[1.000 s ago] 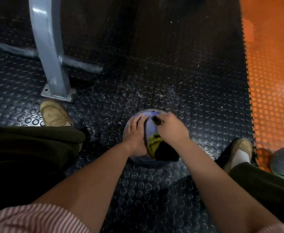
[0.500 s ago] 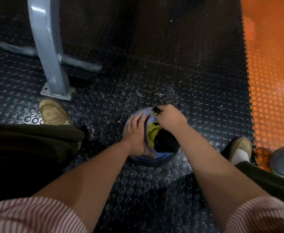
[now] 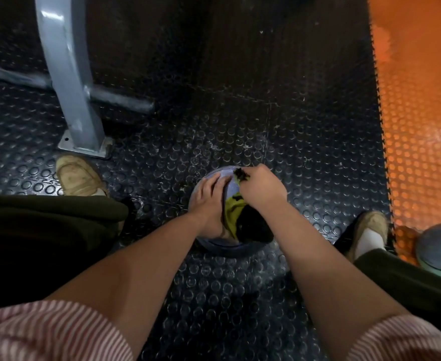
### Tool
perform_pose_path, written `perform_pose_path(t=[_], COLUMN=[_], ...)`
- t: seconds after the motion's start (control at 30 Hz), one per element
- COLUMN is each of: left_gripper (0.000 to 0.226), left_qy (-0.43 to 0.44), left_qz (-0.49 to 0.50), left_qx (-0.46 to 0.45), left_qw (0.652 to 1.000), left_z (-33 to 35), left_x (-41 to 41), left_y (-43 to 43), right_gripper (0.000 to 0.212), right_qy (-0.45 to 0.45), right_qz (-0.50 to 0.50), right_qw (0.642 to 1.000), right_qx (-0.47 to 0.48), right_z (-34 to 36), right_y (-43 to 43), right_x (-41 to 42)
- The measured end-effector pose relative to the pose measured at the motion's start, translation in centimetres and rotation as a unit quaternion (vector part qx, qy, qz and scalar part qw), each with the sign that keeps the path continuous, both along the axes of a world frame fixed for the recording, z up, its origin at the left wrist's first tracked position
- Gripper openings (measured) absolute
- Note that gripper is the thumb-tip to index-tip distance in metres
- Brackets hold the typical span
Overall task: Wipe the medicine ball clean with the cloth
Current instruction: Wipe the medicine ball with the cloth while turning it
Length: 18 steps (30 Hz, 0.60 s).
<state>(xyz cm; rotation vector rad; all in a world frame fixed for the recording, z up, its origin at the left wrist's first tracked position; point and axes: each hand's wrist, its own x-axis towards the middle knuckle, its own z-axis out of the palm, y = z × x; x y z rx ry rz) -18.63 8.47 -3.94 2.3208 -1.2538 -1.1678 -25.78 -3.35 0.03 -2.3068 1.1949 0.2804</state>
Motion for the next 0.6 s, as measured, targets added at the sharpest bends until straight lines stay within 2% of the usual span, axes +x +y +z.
perform_pose_path(t=[0.17,0.27,0.3,0.43,0.53,0.6], left_gripper=[0.123,0.125,0.126,0.121,0.119,0.117], left_qy=[0.008,0.029,0.032,0.015,0.019,0.041], left_qz=[-0.012,-0.02,-0.019,0.009,0.03,0.046], left_qx=[-0.008,0.013,0.016,0.008,0.003,0.003], left_qw=[1.0,0.999,0.999,1.0,0.999,0.998], left_z=[0.4,0.7,0.6,0.1,0.0,0.0], left_x=[1.6,2.2,2.1,1.2,0.8,1.0], left_y=[-0.4,0.0,0.2,0.6,0.3,0.2], right_gripper=[0.039,0.045,0.046,0.035,0.037,0.039], right_qy=[-0.058,-0.066,-0.071,-0.067,-0.013,-0.016], right_qz=[0.017,0.071,0.083,0.053,0.009,-0.006], right_qw=[0.995,0.995,0.993,0.992,0.998,0.998], right_qx=[-0.075,-0.035,-0.052,-0.089,-0.057,-0.052], right_z=[-0.6,-0.9,-1.2,0.0,0.2,0.5], right_y=[4.6,8.3,8.5,6.4,3.5,2.8], right_x=[-4.2,-7.4,-7.7,-4.7,-0.7,0.5])
